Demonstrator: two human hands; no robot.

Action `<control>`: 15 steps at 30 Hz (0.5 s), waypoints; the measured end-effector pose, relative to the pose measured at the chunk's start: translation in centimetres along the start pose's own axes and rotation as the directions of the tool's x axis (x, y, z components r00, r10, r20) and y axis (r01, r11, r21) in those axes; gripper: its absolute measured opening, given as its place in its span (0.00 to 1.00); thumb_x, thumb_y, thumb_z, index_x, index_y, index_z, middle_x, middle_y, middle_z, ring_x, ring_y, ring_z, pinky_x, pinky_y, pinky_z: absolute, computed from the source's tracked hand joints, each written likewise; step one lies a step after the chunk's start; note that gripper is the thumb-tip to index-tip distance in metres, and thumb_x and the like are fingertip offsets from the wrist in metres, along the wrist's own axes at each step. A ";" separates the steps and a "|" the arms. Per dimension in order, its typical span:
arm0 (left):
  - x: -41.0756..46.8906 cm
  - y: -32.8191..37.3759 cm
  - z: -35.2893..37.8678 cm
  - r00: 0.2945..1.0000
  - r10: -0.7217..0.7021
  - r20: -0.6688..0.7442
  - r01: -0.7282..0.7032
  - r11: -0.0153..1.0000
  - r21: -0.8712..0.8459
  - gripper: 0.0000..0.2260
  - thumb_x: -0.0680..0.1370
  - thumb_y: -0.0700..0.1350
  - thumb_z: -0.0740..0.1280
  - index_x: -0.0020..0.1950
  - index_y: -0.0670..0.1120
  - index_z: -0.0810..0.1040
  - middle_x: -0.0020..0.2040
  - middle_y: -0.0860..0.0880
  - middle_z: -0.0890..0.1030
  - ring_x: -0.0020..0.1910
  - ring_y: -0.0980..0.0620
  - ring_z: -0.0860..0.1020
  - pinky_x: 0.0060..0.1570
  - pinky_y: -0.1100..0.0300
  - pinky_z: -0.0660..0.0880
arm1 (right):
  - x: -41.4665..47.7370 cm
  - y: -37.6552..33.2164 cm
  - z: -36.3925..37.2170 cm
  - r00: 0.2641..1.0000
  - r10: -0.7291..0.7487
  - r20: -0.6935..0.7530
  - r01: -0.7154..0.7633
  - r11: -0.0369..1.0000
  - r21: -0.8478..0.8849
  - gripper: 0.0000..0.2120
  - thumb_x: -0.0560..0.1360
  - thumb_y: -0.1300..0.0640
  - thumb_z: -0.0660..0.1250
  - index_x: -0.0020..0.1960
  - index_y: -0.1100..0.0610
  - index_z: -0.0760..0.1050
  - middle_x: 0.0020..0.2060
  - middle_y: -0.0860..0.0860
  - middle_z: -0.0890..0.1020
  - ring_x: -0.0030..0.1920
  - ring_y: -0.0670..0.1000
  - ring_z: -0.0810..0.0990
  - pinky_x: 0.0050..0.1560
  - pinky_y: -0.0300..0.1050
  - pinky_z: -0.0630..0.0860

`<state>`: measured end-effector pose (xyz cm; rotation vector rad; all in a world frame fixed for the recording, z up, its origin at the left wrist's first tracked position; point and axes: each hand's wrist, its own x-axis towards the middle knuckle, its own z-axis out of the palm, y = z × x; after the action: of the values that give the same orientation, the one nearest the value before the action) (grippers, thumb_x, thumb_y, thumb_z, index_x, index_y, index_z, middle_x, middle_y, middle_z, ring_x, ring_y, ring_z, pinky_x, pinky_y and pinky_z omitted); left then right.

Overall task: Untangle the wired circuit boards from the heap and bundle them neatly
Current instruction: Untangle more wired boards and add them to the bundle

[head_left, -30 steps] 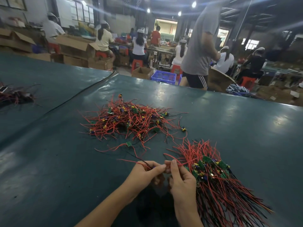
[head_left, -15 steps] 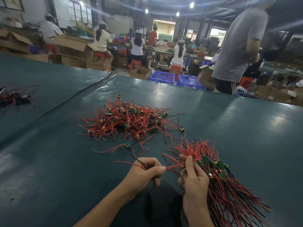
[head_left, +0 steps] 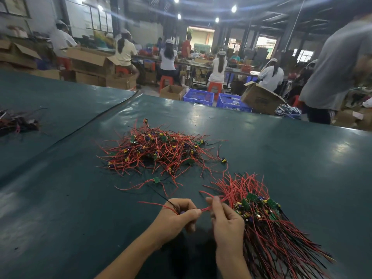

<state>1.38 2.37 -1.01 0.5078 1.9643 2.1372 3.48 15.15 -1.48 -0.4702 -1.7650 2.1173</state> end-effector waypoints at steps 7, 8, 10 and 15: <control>-0.1 0.5 -0.1 0.998 -0.027 0.052 0.029 0.999 -0.025 0.11 0.72 0.44 0.72 0.31 0.44 0.77 0.26 0.44 0.76 0.25 0.50 0.75 0.32 0.59 0.74 | 1.1 -1.3 -2.4 0.986 -0.023 -0.166 0.055 0.980 0.191 0.13 0.79 0.54 0.66 0.40 0.52 0.86 0.24 0.44 0.72 0.22 0.41 0.63 0.20 0.34 0.61; 0.0 0.5 -0.2 0.999 -0.045 0.017 0.046 0.998 -0.047 0.12 0.72 0.45 0.75 0.32 0.44 0.78 0.26 0.43 0.76 0.25 0.50 0.75 0.31 0.60 0.74 | 0.9 -1.3 -2.3 0.985 -0.040 -0.171 0.072 0.980 0.186 0.13 0.79 0.54 0.66 0.40 0.52 0.86 0.24 0.44 0.72 0.22 0.41 0.63 0.20 0.35 0.60; 0.1 0.5 -0.3 0.992 -0.101 -0.071 0.091 0.987 -0.129 0.11 0.67 0.49 0.76 0.36 0.42 0.81 0.27 0.43 0.78 0.25 0.51 0.75 0.30 0.62 0.74 | 0.9 -1.4 -2.2 0.982 -0.042 -0.183 0.077 0.979 0.188 0.13 0.79 0.53 0.66 0.40 0.53 0.86 0.24 0.43 0.72 0.22 0.42 0.62 0.20 0.36 0.58; 0.6 0.1 -0.6 0.962 -0.209 -0.175 0.140 0.930 -0.339 0.15 0.64 0.45 0.75 0.46 0.38 0.82 0.32 0.44 0.80 0.31 0.52 0.79 0.32 0.65 0.77 | 0.9 -1.5 -2.4 0.979 -0.061 -0.193 0.101 0.974 0.204 0.12 0.78 0.53 0.66 0.39 0.57 0.82 0.28 0.46 0.77 0.23 0.42 0.63 0.21 0.35 0.59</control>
<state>0.58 2.06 -0.87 0.0495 1.6233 2.4079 3.83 17.88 -0.42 -0.5085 -1.4130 2.1005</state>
